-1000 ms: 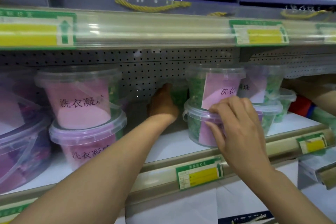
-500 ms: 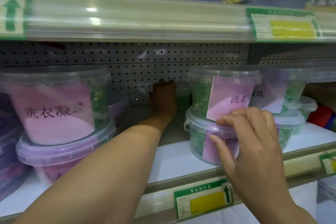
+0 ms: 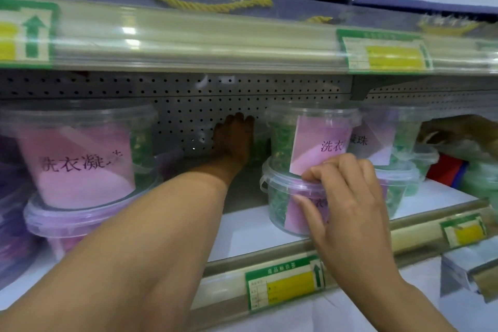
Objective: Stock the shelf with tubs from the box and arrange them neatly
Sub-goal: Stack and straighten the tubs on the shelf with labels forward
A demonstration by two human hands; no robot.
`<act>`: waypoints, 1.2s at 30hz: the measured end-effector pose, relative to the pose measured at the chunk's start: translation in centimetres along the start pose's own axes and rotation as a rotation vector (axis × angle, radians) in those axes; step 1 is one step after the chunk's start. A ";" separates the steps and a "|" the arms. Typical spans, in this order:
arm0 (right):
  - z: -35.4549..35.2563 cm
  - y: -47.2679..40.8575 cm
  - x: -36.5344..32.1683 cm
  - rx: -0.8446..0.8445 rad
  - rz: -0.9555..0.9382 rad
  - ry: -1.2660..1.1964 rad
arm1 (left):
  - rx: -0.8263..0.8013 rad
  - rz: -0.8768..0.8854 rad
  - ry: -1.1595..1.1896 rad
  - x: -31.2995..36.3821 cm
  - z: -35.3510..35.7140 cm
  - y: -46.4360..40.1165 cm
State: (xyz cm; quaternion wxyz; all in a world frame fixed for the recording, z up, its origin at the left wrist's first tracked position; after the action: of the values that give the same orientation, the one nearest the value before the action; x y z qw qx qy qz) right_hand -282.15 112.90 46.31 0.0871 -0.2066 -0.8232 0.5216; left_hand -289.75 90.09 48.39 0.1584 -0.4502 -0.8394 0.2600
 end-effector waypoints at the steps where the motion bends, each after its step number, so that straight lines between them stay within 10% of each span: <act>1: 0.0 0.0 0.0 -0.005 0.003 0.006 | -0.003 0.016 -0.010 -0.1 -0.2 0.1; 14: 0.2 -0.2 0.0 0.010 0.070 -0.033 | -0.029 -0.244 -0.158 -3.5 -5.3 7.1; 21: 0.2 -0.1 0.1 0.016 0.069 -0.027 | 0.017 0.030 -0.160 0.4 -5.6 7.0; 29: 0.2 -0.1 0.0 0.031 0.076 -0.049 | -0.009 -0.231 -0.035 -2.2 -6.0 9.1; 36: 0.3 0.0 0.1 0.037 0.073 -0.053 | -0.021 -0.001 -0.046 0.9 -6.1 8.0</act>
State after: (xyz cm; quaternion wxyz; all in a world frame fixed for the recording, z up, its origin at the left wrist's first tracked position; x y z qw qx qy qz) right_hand -282.35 112.70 46.14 0.0499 -0.2209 -0.8073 0.5449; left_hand -281.78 96.35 48.74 0.1344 -0.4455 -0.8457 0.2613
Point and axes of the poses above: each hand's wrist, its own y-axis away from the middle knuckle, its own z-axis out of the palm, x = y × z, the point moved 7 cm from there along -y, towards the middle knuckle, and after that the axes turned 3 degrees about -z, right-handed, at the moved point
